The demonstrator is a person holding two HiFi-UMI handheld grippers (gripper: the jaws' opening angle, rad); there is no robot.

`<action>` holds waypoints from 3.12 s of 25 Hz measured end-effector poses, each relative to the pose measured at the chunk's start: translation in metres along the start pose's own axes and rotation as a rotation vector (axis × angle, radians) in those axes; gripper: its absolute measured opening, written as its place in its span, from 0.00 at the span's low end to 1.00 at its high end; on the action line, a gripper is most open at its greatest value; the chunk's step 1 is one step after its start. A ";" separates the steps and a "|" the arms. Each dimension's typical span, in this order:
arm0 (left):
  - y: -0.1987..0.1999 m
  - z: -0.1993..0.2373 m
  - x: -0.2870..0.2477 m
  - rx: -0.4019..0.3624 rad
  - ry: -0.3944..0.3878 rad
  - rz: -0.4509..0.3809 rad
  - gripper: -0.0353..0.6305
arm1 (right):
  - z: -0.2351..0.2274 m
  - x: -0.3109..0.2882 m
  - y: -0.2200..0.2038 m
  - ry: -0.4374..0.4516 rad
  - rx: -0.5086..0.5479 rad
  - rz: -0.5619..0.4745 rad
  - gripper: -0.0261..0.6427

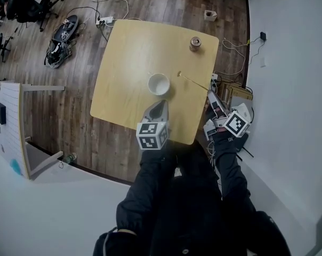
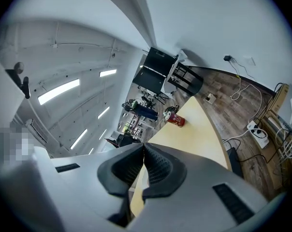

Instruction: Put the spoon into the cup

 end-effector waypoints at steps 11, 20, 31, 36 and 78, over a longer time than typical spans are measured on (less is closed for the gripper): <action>-0.006 0.024 0.011 0.047 0.053 -0.009 0.10 | 0.023 -0.028 -0.038 0.028 0.041 0.125 0.08; -0.026 0.046 0.015 0.089 0.092 0.028 0.10 | 0.006 -0.070 -0.078 -0.071 0.139 0.260 0.08; -0.031 0.064 0.017 0.111 0.104 0.035 0.10 | -0.003 -0.099 -0.101 -0.169 0.195 0.337 0.08; -0.032 0.072 0.024 0.116 0.119 0.033 0.10 | -0.002 -0.102 -0.102 -0.194 0.197 0.322 0.08; 0.129 -0.031 0.118 -0.195 0.082 -0.287 0.10 | 0.233 0.004 -0.075 0.054 0.923 0.120 0.07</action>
Point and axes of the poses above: the fingertips, and each gripper's own axes: x backward along the fingers, z to its left, y out of its top, the point moved 5 cm from there along x, backward along the fingers, and after that the axes turned 12 degrees about -x, right-handed, at the moved point
